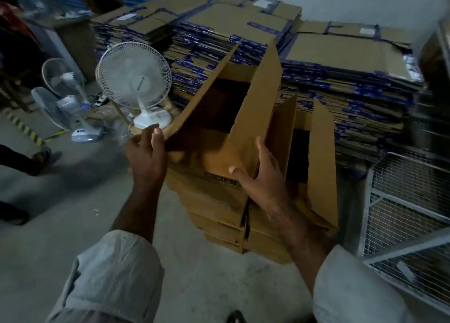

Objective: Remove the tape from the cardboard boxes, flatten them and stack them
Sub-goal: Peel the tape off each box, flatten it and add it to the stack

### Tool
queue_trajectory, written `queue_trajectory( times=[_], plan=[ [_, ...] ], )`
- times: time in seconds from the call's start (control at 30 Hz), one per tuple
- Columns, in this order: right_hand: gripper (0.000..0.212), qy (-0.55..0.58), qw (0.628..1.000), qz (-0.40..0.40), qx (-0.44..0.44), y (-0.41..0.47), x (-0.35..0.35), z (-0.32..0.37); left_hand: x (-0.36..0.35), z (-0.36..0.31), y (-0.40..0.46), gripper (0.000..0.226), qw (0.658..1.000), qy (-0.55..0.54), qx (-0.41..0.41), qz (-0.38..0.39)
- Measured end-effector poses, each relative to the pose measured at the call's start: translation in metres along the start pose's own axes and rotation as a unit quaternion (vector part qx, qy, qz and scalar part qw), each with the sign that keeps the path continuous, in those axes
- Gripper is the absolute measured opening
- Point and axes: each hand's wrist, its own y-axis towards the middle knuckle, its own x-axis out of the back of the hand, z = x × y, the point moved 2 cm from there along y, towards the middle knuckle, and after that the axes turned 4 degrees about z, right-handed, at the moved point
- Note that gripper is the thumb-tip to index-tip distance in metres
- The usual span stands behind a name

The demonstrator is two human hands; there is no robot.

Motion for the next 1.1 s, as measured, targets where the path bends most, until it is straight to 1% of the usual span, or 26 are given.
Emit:
queue_trajectory(
  times=[0.03, 0.07, 0.13, 0.2, 0.27, 0.37, 0.5, 0.57, 0.77, 1.0, 1.1],
  plan=[
    [0.100, 0.004, 1.000, -0.001, -0.001, 0.003, -0.004, 0.000, -0.002, 0.010, 0.006, 0.052, 0.999, -0.017, 0.026, 0.022],
    [0.100, 0.003, 1.000, -0.006, -0.005, 0.006, -0.007, 0.000, -0.002, 0.012, 0.011, 0.057, 0.995, -0.033, 0.070, 0.056],
    [0.101, 0.013, 1.000, -0.002, -0.019, 0.010, -0.017, -0.005, -0.006, 0.018, 0.012, 0.060, 0.978, -0.096, 0.142, 0.116],
    [0.099, 0.027, 0.999, -0.012, -0.024, 0.015, -0.025, -0.009, -0.012, 0.016, 0.009, 0.053, 0.958, -0.141, 0.178, 0.176],
    [0.096, 0.044, 0.999, -0.019, -0.016, 0.019, -0.030, -0.013, -0.016, 0.019, 0.007, 0.058, 0.944, -0.158, 0.207, 0.202],
    [0.089, 0.049, 0.998, -0.020, -0.016, 0.023, -0.035, -0.015, -0.017, 0.028, 0.009, 0.072, 0.932, -0.186, 0.237, 0.203],
    [0.088, 0.040, 0.999, -0.033, -0.017, 0.026, -0.043, -0.014, -0.019, 0.032, 0.005, 0.082, 0.931, -0.215, 0.229, 0.188],
    [0.087, 0.035, 0.998, -0.047, -0.020, 0.025, -0.046, -0.014, -0.019, 0.033, 0.004, 0.082, 0.933, -0.224, 0.220, 0.176],
    [0.086, 0.032, 0.998, -0.053, -0.025, 0.022, -0.047, -0.009, -0.019, 0.030, 0.001, 0.080, 0.935, -0.247, 0.201, 0.158],
    [0.087, 0.026, 0.998, -0.057, 0.008, 0.020, -0.039, 0.001, -0.010, 0.015, 0.002, 0.066, 0.939, -0.262, 0.183, 0.125],
    [0.086, 0.022, 0.998, -0.062, 0.018, 0.019, -0.035, 0.005, -0.006, 0.007, 0.003, 0.064, 0.944, -0.258, 0.171, 0.117]
  ],
)
